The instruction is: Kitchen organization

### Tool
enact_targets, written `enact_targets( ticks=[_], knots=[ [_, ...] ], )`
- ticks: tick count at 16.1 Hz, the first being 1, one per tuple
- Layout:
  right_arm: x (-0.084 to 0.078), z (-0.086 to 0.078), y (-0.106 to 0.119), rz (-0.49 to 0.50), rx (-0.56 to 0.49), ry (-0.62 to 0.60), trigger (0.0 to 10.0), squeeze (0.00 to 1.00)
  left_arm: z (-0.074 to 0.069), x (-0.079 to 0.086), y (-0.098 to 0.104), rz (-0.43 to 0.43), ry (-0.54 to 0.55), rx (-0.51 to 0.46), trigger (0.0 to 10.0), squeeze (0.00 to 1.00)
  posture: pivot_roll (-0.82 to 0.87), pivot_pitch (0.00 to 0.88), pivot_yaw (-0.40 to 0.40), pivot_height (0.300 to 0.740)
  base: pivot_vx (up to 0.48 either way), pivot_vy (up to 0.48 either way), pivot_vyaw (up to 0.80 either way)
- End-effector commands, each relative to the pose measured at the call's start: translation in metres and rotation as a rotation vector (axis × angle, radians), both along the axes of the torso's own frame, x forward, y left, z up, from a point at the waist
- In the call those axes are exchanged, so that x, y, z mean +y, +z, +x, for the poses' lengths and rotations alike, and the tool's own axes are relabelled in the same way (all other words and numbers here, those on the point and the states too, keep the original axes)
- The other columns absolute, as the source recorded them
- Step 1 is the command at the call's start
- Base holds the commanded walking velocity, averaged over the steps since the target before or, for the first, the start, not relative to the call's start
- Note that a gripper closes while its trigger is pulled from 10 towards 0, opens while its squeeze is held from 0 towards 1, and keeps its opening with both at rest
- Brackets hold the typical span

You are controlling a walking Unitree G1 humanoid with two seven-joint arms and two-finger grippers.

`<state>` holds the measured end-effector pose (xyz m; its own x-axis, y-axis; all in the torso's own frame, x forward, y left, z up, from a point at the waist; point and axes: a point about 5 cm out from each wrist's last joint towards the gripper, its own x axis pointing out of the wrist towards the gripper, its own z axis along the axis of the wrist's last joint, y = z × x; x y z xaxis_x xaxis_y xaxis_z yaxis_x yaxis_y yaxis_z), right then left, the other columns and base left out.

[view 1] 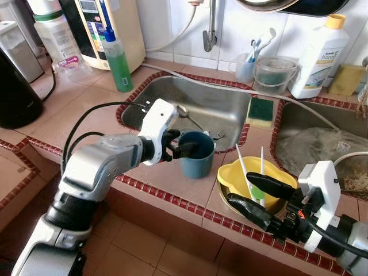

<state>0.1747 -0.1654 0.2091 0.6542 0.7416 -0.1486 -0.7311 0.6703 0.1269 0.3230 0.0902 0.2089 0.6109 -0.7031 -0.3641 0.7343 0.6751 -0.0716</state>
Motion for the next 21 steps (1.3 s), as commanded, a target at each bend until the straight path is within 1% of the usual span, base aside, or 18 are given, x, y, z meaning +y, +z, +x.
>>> enact_targets(
  ticks=[1, 4, 6, 8, 9, 10, 14, 21],
  knots=[
    [0.006, -0.005, 0.004, -0.005, -0.012, 0.032, 10.0, 0.0, 0.005, -0.001, 0.003, 0.021, 0.031, -0.003, 10.0, 0.0, -0.3, 0.105, 0.093, 0.74, 0.0, 0.0, 0.0],
    [0.006, -0.006, 0.004, -0.001, -0.012, 0.023, 10.0, 0.0, 0.013, -0.002, 0.005, 0.023, 0.076, 0.029, 10.0, 0.0, -0.31, 0.108, 0.099, 0.74, 0.0, 0.0, 0.0],
    [0.006, -0.006, 0.004, 0.001, -0.013, 0.019, 10.0, 0.0, 0.015, -0.002, 0.005, 0.034, 0.077, 0.036, 10.0, 0.0, -0.3, 0.109, 0.101, 0.74, 0.0, 0.0, 0.0],
    [0.006, -0.006, 0.004, 0.003, -0.015, 0.015, 10.0, 0.0, 0.017, -0.001, 0.003, 0.064, 0.09, 0.05, 10.0, 0.0, -0.3, 0.11, 0.106, 0.74, 0.0, 0.0, 0.0],
    [0.006, -0.006, 0.005, 0.005, -0.018, 0.013, 10.0, 0.0, 0.017, -0.002, 0.002, 0.076, 0.086, 0.052, 7.8, 0.0, -0.3, 0.11, 0.108, 0.74, 0.0, 0.0, 0.0],
    [0.006, -0.006, 0.005, 0.007, -0.02, 0.01, 10.0, 0.0, 0.016, -0.002, 0.001, 0.081, 0.079, 0.056, 0.0, 0.0, -0.31, 0.112, 0.109, 0.74, 0.0, 0.0, 0.0],
    [0.006, -0.007, 0.005, 0.007, -0.016, 0.008, 10.0, 0.0, 0.015, -0.002, 0.0, 0.095, 0.064, 0.059, 0.0, 0.0, -0.3, 0.116, 0.116, 0.74, 0.0, 0.0, 0.0],
    [0.007, -0.005, 0.005, 0.008, -0.024, 0.004, 10.0, 0.0, 0.016, 0.0, 0.003, 0.088, 0.071, 0.039, 0.0, 0.0, -0.3, 0.118, 0.12, 0.74, 0.0, 0.0, 0.0]
  ],
)
